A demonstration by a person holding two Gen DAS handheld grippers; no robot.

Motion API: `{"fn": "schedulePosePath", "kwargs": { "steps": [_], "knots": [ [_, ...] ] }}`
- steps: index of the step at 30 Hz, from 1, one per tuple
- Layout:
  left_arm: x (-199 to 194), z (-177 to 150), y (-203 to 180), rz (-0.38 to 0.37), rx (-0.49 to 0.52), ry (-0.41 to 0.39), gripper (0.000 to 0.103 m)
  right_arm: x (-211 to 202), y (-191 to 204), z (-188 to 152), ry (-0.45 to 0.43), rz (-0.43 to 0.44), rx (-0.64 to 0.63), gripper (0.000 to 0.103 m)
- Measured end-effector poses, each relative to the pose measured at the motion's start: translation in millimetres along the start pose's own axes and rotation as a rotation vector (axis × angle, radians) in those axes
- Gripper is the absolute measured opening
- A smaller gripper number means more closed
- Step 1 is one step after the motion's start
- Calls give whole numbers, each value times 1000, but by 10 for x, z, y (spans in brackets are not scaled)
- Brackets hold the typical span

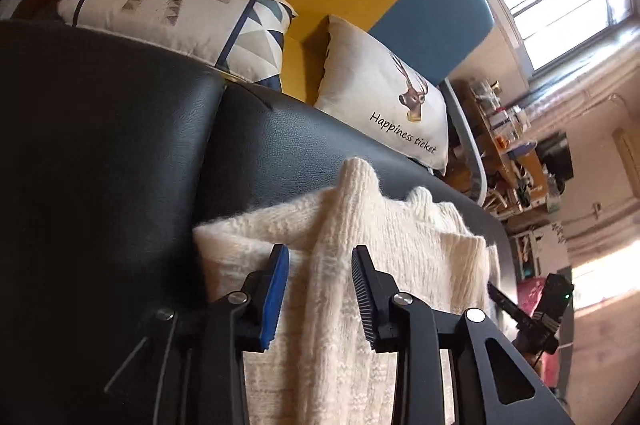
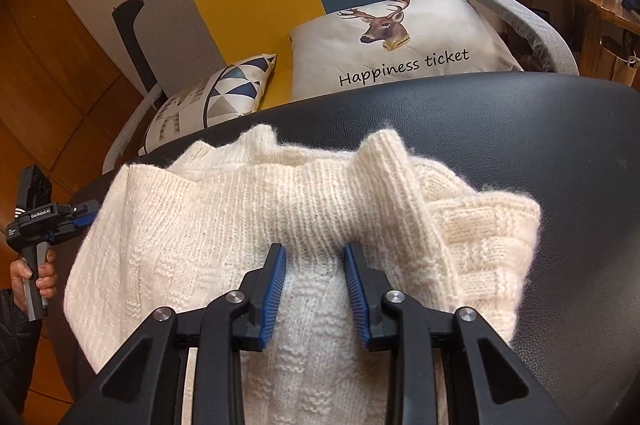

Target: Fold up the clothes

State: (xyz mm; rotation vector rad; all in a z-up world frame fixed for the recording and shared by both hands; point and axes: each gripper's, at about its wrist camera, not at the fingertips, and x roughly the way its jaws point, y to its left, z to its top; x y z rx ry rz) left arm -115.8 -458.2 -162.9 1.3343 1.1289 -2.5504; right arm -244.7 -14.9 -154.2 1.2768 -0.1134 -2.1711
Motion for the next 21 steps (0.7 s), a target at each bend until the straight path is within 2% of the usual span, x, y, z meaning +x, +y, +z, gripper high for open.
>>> {"fn": "schedulePosePath", "kwargs": {
  "steps": [4,7,8,9,13,15,18,21],
  "knots": [
    [89,-18,-42,-40,21,42,37,8,27,32,23,-11,-11,30],
    [82,-33,-144,-37,70,36,35,6,68,74,40,-28,-42,30],
    [77,-40,-185,-33,90,31,9,4,87,86,45,-37,-58,30],
    [71,-57,-216,5,100,19,6,6,95,91,44,-50,-70,30],
    [-76,-128,-141,115,66,-76,5,89,42,40,37,-90,-79,30],
    [19,-171,23,134,0,-40,6,79,11,9,15,-73,-64,30],
    [42,-194,10,138,13,-46,6,41,-46,-5,3,-38,-33,30],
    [64,-179,-21,156,20,-31,7,-27,-167,0,20,38,56,30]
  ]
}}
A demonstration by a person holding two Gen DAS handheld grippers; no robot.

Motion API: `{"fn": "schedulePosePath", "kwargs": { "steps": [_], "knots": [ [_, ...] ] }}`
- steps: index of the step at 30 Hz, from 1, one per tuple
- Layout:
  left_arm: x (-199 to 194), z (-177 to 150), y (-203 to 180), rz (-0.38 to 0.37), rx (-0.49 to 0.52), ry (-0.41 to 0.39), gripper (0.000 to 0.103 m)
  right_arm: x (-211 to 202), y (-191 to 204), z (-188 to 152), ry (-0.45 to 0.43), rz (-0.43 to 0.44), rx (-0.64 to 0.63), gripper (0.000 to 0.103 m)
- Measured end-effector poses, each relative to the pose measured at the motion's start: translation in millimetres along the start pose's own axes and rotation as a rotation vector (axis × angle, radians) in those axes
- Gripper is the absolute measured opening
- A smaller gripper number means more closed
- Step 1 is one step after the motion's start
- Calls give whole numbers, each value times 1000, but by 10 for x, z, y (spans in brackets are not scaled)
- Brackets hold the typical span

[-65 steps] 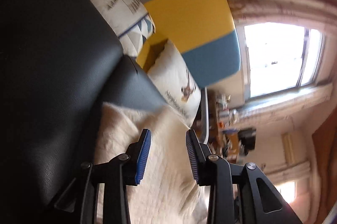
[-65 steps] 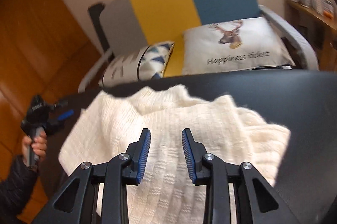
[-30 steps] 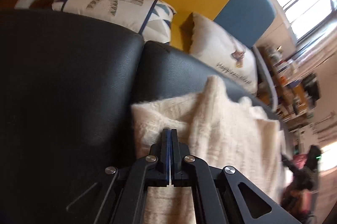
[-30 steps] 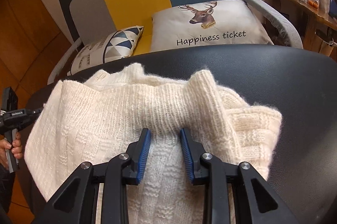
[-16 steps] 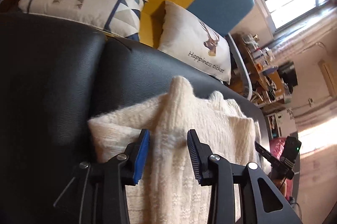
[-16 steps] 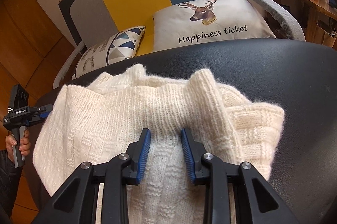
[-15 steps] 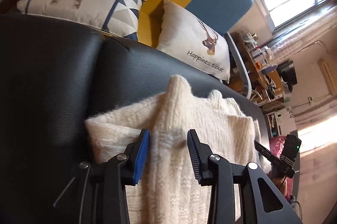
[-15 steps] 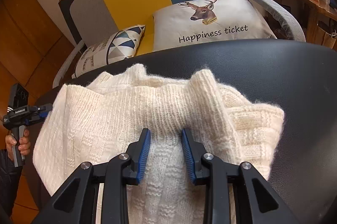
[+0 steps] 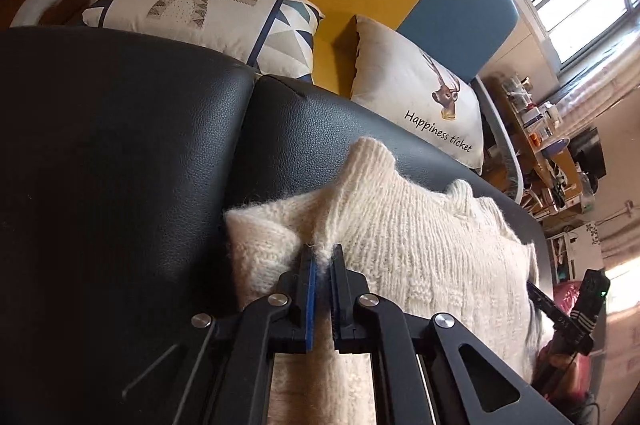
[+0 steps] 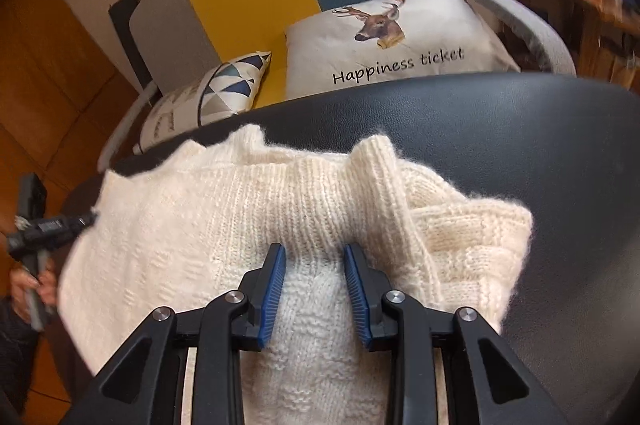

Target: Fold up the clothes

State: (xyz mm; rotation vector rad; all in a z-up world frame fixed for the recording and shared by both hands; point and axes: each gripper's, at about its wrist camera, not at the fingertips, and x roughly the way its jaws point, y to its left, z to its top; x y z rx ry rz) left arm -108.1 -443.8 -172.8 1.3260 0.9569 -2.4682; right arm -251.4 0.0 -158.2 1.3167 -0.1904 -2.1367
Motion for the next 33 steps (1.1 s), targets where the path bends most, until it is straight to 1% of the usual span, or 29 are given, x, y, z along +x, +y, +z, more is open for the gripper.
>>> {"fn": "schedulePosePath", "kwargs": {
  "steps": [1,2,6,8,10,13,14,16,18,22,24,25,26,28,29,30,32,33],
  "knots": [
    [5,2,-36,18,25,4,8,6,-40,-2,14,18,15,30],
    [10,4,-73,35,50,7,8,35,-52,-22,32,22,-2,30],
    [14,-49,-139,67,85,41,8,14,37,-141,97,23,-59,30],
    [-39,-137,-141,81,101,57,8,-33,67,-231,139,36,-61,30],
    [-113,-266,-113,82,107,70,8,-108,64,-401,161,61,-53,30],
    [-278,-505,-33,77,98,90,9,-269,78,-717,177,116,-28,30],
    [-334,-593,-3,74,93,93,10,-328,66,-813,185,145,-6,30],
    [-463,-763,67,69,68,97,10,-475,1,-972,219,217,89,30],
    [-599,-933,85,84,68,103,10,-703,2,-1159,235,281,113,30],
    [-867,-1242,216,92,37,89,11,-1266,-103,-1523,178,390,136,30],
    [-1054,-1308,264,100,7,48,18,-1450,-213,-1705,179,431,148,30],
    [-1147,-1341,287,104,-8,28,20,-1509,-261,-1804,189,442,149,30],
    [-1247,-1361,270,138,-10,-7,25,-1538,-306,-1895,198,435,147,30],
    [-1450,-1405,188,201,1,-82,26,-1558,-415,-2045,211,416,161,31],
    [-1546,-1440,103,193,11,-113,27,-1547,-471,-2090,209,416,178,31],
    [-1625,-1485,-2,150,19,-136,28,-1531,-526,-2131,206,417,194,31],
    [-1687,-1615,-310,45,63,-144,33,-1470,-627,-2152,199,424,224,32],
    [-1677,-1699,-531,0,112,-138,34,-1426,-657,-2149,197,452,241,33]
  ]
}}
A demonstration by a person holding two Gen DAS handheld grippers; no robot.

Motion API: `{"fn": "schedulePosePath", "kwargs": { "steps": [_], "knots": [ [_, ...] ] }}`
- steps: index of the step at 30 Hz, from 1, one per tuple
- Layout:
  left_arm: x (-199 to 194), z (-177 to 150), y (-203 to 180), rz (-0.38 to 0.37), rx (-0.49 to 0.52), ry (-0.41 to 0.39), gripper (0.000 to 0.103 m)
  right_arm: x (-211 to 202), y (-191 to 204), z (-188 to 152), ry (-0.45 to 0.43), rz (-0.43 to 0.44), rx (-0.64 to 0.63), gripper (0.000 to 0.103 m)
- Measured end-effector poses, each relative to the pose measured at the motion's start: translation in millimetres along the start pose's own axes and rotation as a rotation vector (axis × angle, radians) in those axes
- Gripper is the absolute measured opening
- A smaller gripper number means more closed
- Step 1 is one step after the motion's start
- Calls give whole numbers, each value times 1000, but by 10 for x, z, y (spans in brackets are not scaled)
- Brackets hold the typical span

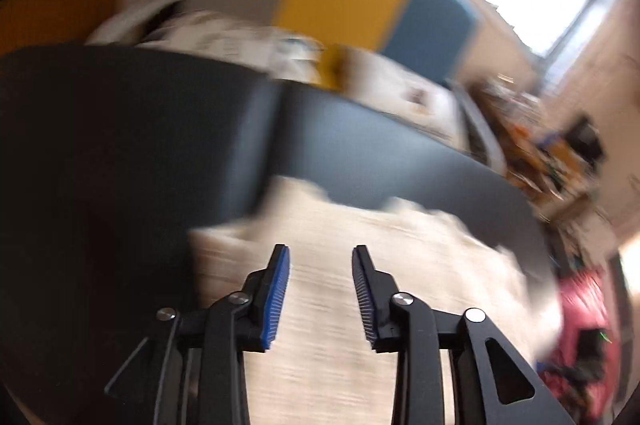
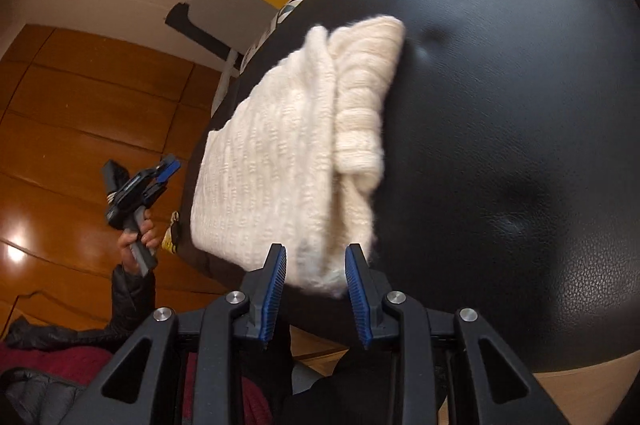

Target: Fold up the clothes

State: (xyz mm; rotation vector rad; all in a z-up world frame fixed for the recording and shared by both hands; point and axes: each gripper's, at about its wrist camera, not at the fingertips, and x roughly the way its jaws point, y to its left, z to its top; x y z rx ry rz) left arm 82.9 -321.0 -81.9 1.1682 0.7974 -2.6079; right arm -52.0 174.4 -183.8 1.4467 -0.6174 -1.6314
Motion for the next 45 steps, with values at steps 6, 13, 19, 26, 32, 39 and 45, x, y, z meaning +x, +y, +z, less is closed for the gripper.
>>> {"fn": "schedulePosePath", "kwargs": {
  "steps": [6,13,19,26,32,39,45],
  "knots": [
    [464,-508,-1402,-240,294,174,34,306,-19,216,77,129,-14,33],
    [1162,-865,-2153,-245,469,347,34,733,202,374,386,12,-191,32],
    [1394,-838,-2045,-244,431,397,34,834,457,386,463,-199,-367,16],
    [1123,-602,-1835,-350,294,370,35,302,605,665,245,-308,-327,30],
    [802,-163,-1378,-342,213,222,40,311,1076,1235,-4,-415,-482,30],
    [771,-34,-888,-241,218,144,41,1158,1232,1805,16,-561,-610,30],
    [1272,-78,-882,-106,275,204,41,1530,934,2130,27,-719,-500,29]
  ]
}}
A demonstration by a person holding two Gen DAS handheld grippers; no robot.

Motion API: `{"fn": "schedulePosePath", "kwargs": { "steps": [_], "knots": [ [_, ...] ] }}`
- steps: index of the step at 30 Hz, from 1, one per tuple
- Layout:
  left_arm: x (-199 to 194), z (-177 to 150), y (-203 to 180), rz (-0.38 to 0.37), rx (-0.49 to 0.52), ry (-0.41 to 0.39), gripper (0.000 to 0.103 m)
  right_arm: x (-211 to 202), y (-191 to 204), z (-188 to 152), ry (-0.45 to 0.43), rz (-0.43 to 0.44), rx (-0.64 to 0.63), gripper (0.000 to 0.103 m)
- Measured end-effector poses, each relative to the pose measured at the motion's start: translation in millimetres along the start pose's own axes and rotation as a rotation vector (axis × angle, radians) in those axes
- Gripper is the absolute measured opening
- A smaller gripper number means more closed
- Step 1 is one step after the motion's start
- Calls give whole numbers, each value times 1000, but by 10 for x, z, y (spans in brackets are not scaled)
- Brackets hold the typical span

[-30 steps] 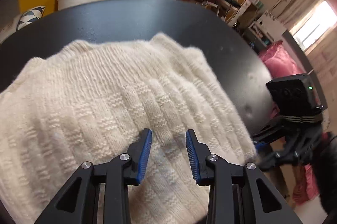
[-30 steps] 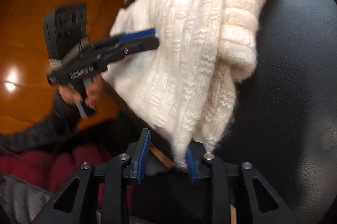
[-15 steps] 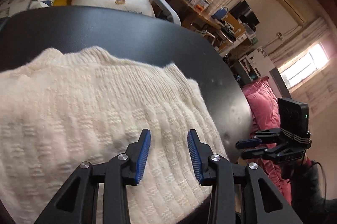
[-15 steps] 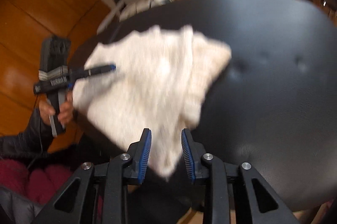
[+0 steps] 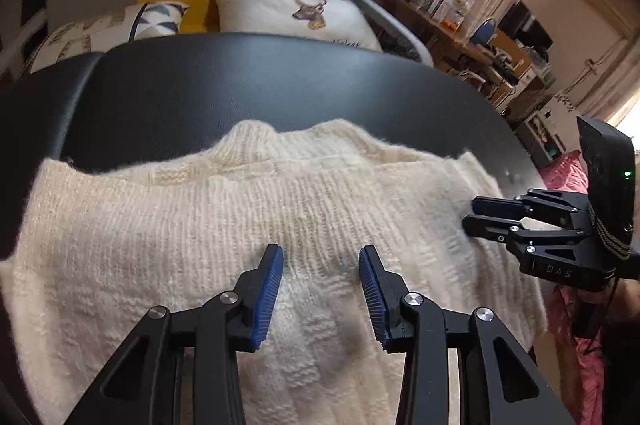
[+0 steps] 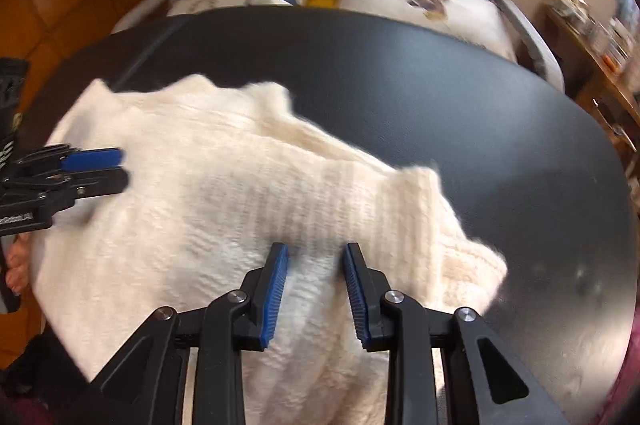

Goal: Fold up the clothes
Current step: 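Smooth the folded sweater flat with both grippers open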

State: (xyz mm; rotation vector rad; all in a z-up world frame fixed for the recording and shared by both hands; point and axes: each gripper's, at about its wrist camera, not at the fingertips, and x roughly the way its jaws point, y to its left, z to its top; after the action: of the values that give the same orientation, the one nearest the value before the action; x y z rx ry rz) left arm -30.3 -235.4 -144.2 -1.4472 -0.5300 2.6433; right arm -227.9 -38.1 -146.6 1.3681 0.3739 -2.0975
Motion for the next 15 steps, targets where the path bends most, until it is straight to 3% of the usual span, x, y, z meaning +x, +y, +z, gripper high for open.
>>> {"fn": "schedulePosePath", "kwargs": {
  "steps": [6,11,15],
  "knots": [
    [49,-2,16,-12,-53,-29,41,8,-155,-89,-65,32,71,30],
    [-353,-114,201,-56,-131,-83,41,-11,-164,-103,-92,40,79,30],
    [-940,-381,632,-28,-219,-178,41,-91,-139,-67,-119,23,72,31]
  ]
}}
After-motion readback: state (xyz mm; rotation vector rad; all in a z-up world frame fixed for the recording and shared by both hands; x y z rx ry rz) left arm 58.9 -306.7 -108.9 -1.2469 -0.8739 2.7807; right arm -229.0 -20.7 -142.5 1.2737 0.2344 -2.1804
